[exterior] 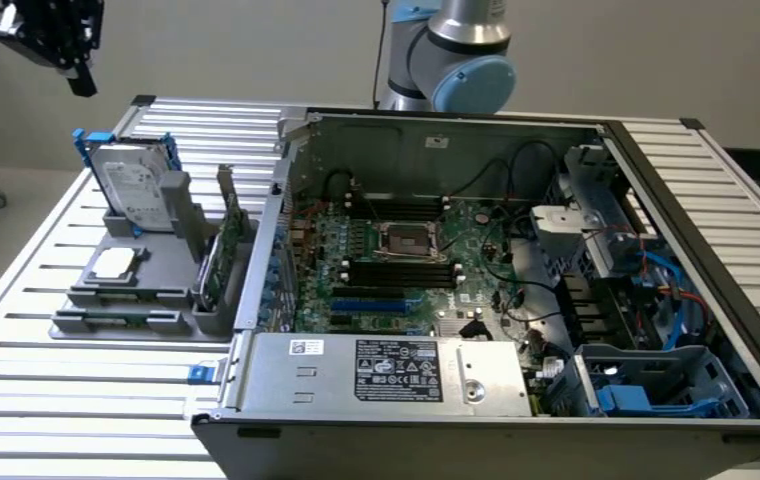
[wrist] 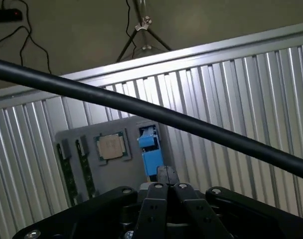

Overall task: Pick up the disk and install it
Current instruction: 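Pick up the disk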

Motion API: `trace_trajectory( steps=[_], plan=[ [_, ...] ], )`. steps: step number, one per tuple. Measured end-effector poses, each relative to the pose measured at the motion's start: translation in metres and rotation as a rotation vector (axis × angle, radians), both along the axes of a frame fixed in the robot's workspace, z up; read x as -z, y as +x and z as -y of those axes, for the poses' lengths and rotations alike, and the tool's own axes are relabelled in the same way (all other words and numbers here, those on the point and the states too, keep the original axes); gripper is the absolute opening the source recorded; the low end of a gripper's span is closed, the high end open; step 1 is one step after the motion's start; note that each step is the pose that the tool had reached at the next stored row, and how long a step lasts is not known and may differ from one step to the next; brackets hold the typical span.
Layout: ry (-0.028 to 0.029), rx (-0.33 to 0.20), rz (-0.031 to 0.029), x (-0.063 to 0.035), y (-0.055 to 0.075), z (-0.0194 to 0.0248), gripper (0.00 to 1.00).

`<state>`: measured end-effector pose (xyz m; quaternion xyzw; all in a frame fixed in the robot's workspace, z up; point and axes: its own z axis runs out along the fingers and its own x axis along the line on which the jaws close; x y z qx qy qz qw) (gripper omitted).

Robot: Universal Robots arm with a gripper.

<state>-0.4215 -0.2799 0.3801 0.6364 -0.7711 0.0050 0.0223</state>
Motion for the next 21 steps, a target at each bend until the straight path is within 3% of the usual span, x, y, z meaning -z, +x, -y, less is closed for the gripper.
trace_trajectory(
  steps=[19,21],
  plan=[
    [-0.0012,-0.345,-0.0001,0.0012,-0.0002,0.0000,0.11],
    [-0.0022,-0.355,-0.0002,0.0012,-0.0003,0.0000,0.11]
  ],
)
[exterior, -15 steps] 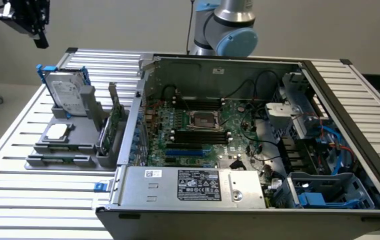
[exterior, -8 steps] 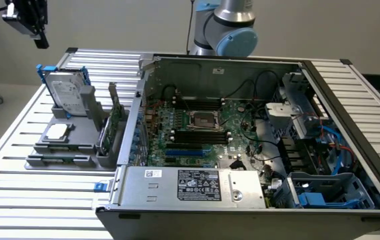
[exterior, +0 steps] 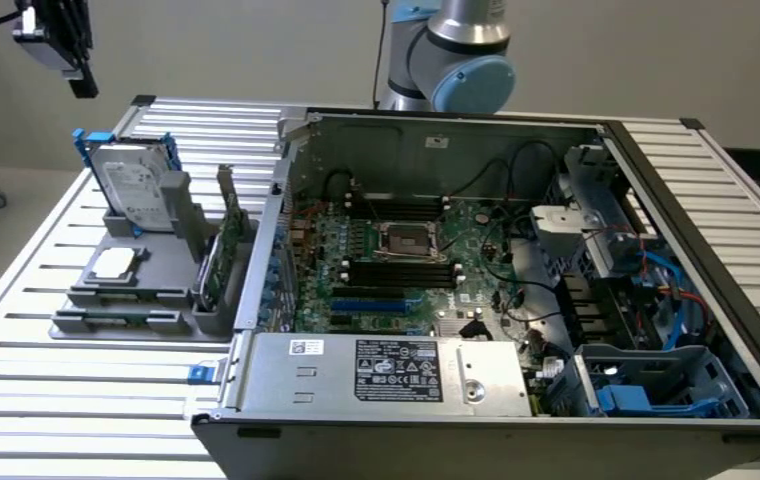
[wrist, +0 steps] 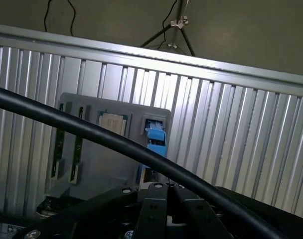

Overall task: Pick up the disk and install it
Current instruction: 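Pick up the disk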

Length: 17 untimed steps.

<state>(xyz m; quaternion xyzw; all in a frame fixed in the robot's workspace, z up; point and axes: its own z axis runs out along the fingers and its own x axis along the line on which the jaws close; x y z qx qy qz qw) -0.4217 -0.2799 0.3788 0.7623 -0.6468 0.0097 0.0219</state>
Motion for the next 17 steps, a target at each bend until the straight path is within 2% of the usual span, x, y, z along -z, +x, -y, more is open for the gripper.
trace_trajectory(
  steps=[2,5,6,8,9,10,17],
  plan=[
    [-0.0001,0.000,0.0000,0.0000,0.000,0.0000,0.12],
    [-0.0001,-0.001,0.0000,0.0000,0.000,0.0000,0.30],
    [-0.0001,-0.001,-0.0001,0.0002,0.000,0.0000,0.30],
    [-0.0001,0.000,0.0002,0.0012,0.000,0.0001,0.42],
    [-0.0001,0.000,0.0001,0.0022,0.000,0.0001,0.42],
    [0.0000,0.000,0.0002,0.0039,0.000,0.0002,0.48],
    [-0.0001,0.000,0.0000,0.0164,0.000,0.0008,0.48]
  ],
)
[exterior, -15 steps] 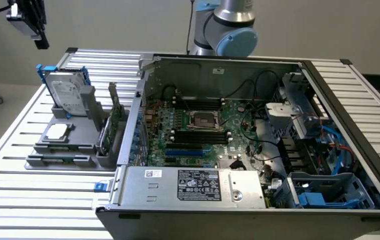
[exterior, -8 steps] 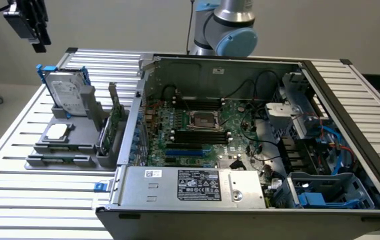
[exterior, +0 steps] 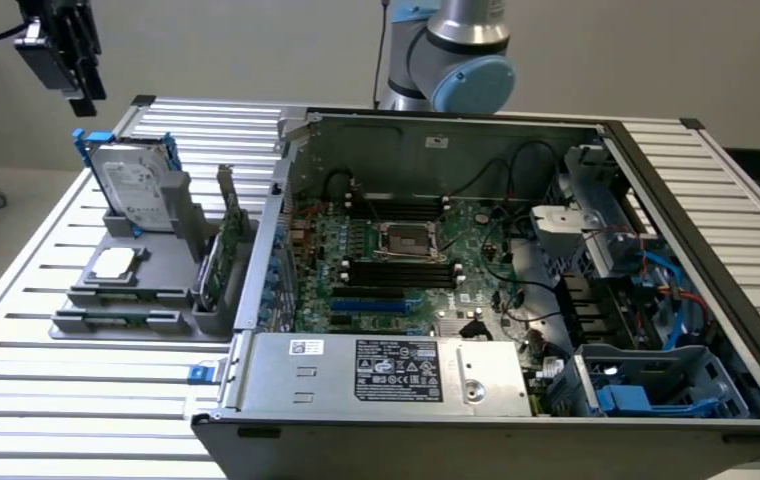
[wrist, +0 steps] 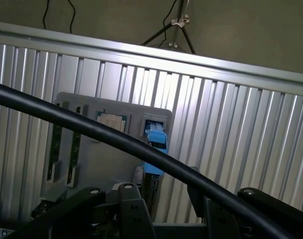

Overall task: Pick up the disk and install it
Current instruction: 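Pick up the disk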

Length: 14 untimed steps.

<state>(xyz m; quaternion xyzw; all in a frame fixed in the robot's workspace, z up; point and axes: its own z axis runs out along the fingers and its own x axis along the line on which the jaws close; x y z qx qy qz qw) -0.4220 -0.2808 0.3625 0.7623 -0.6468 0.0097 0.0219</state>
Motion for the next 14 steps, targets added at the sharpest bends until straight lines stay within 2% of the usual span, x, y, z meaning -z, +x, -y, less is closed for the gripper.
trace_trajectory(
  steps=[14],
  plan=[
    [0.0000,0.004,0.0001,0.0256,-0.002,0.0013,0.48]
  ],
)
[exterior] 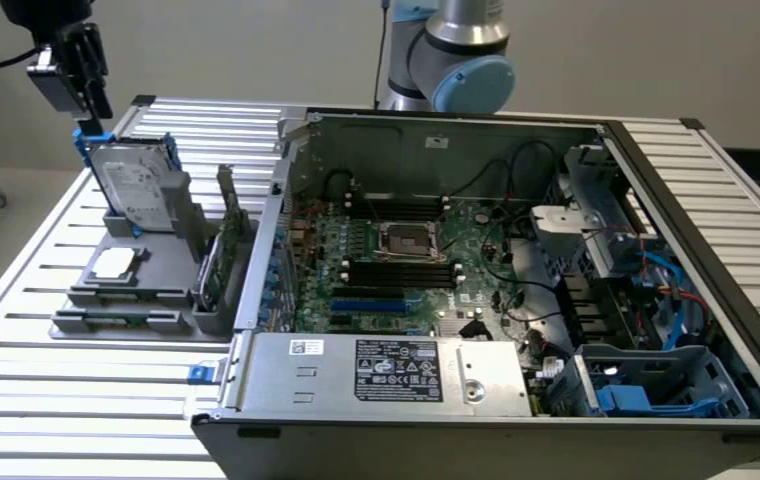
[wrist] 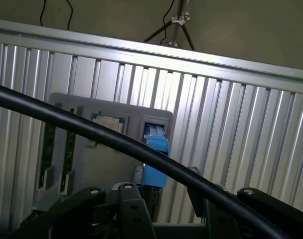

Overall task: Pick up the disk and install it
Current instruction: 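Pick up the disk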

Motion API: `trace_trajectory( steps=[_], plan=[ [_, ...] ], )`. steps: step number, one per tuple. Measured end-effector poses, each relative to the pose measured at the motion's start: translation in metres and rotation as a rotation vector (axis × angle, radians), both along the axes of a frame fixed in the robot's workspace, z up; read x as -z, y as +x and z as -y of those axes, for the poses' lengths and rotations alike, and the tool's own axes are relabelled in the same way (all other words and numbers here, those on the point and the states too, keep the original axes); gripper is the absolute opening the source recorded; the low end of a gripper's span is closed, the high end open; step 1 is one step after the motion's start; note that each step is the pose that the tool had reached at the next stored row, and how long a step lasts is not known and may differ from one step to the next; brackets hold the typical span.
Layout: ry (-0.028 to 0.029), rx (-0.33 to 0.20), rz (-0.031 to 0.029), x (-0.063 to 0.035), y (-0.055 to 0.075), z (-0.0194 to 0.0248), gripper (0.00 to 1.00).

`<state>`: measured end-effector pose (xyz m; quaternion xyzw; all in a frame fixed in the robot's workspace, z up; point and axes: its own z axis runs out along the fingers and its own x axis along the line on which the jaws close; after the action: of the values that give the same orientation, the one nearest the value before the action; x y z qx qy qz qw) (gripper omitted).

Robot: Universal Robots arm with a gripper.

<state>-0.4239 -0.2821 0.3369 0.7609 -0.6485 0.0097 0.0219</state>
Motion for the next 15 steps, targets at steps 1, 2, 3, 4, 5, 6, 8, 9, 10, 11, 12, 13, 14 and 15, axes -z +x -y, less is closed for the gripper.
trace_trajectory(
  steps=[1,2,3,4,5,6,8,9,10,11,12,13,14,15],
  plan=[
    [0.0000,0.000,0.0000,0.0018,-0.0004,0.0002,0.48],
    [0.0000,0.000,-0.0003,0.0031,-0.0006,0.0007,0.48],
    [0.0000,0.001,-0.0004,0.0047,-0.0010,0.0012,0.48],
    [-0.0001,0.001,-0.0007,0.0054,-0.0015,0.0020,0.48],
    [-0.0001,0.002,-0.0006,0.0057,-0.0018,0.0027,0.48],
    [0.0000,0.003,-0.0004,0.0059,-0.0018,0.0033,0.48],
    [0.0000,0.005,-0.0005,0.0059,-0.0019,0.0053,0.48],
    [0.0002,0.006,-0.0006,0.0058,-0.0019,0.0058,0.48],
    [0.0007,0.007,-0.0009,0.0053,-0.0018,0.0062,0.48],
    [0.0016,0.007,-0.0011,0.0042,-0.0018,0.0067,0.48],
    [0.0026,0.008,-0.0018,0.0028,-0.0018,0.0070,0.48],
    [0.0036,0.008,-0.0021,0.0013,-0.0019,0.0071,0.48],
    [0.0044,0.008,-0.0026,0.0002,-0.0019,0.0073,0.48],
    [0.0051,0.008,-0.0032,-0.0004,-0.0018,0.0078,0.48]
  ],
)
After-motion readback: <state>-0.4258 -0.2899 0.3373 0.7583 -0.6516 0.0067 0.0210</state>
